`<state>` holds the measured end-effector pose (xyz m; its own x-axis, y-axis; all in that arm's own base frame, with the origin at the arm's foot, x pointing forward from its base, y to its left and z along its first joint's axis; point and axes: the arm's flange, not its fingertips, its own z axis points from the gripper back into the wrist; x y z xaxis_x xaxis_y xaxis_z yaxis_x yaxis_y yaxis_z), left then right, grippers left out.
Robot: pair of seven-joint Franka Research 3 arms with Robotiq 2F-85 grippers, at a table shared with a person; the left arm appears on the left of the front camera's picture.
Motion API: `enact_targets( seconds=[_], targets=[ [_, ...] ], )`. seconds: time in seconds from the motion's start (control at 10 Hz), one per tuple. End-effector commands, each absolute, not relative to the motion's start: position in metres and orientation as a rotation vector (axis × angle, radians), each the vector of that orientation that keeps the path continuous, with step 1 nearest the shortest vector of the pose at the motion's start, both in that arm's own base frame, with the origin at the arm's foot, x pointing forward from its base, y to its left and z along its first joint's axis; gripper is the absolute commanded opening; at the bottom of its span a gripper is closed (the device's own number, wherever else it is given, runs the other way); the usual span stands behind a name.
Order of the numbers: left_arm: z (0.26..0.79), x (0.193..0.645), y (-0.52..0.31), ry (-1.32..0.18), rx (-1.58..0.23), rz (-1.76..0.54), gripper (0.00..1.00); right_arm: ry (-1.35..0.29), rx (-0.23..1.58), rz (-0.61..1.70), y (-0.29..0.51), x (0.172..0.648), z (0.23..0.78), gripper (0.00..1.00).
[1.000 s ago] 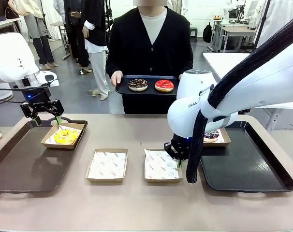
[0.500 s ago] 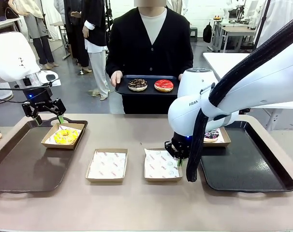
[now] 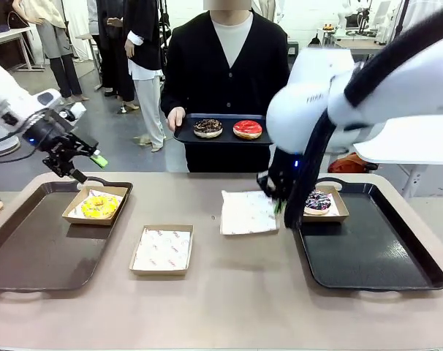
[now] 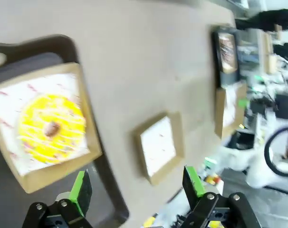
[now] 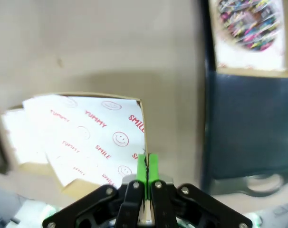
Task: Individually package the donuts and arrange them on the tray.
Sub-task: Place the picked Paper togo box on the Handle tray while simultaneously picking up another Paper togo box from the table with the other hand.
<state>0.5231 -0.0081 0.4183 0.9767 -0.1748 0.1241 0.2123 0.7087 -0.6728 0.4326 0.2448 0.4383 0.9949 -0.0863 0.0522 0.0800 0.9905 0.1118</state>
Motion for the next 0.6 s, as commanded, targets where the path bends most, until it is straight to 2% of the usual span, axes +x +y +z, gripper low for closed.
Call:
enact_targets(
  seconds=[0.0, 0.1, 0.5],
  targets=[
    [0.414, 0.484, 0.017, -0.057, -0.877, -0.235, 1.00, -0.047, 0.122, -0.101, 0.243, 0.459, 0.467, 0.00],
    [0.420, 0.462, 0.035, -0.075, -0.946, -0.220, 1.00, -0.049, 0.110, -0.111, 0.248, 0.469, 0.487, 0.00],
    [0.430, 0.419, 0.086, -0.065, -1.240, -0.136, 1.00, -0.055, 0.087, -0.140, 0.257, 0.512, 0.531, 0.00]
  ],
)
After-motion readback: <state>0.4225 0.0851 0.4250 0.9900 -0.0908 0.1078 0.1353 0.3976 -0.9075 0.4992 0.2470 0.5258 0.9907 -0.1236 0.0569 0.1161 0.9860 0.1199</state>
